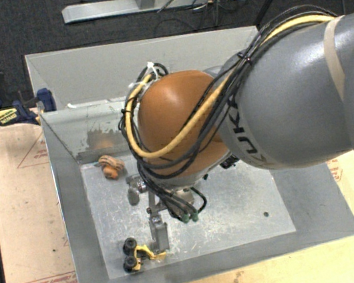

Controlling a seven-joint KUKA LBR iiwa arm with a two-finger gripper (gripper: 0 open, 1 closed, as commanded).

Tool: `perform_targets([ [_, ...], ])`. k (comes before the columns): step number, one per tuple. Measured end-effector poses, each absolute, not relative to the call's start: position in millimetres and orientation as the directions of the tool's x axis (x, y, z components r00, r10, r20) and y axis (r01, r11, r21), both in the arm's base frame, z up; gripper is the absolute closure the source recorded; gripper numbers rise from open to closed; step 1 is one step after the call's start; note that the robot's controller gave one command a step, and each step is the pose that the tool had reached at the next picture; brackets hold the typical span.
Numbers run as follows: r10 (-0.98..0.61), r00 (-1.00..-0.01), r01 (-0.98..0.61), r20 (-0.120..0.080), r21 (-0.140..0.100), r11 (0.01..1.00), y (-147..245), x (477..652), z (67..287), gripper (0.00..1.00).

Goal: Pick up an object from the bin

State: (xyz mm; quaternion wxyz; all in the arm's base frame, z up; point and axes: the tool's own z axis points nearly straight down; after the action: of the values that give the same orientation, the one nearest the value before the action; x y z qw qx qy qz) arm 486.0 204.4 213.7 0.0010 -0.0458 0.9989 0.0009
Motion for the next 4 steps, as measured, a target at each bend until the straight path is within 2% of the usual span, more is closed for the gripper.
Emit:
perform_targets([
  [1,-0.091,-0.996,-0.091,-0.002,0.002,0.996,204.4,486.0,213.7,0.00],
  [2,-0.154,-0.988,-0.154,-0.006,0.002,0.988,194.6,485.8,171.5,0.00],
  [3,-0.291,-0.957,-0.291,-0.004,0.001,0.957,185.9,483.3,106.8,0.00],
  [4,-0.189,-0.982,-0.189,0.000,0.002,0.982,195.0,489.9,69.6,1.00],
])
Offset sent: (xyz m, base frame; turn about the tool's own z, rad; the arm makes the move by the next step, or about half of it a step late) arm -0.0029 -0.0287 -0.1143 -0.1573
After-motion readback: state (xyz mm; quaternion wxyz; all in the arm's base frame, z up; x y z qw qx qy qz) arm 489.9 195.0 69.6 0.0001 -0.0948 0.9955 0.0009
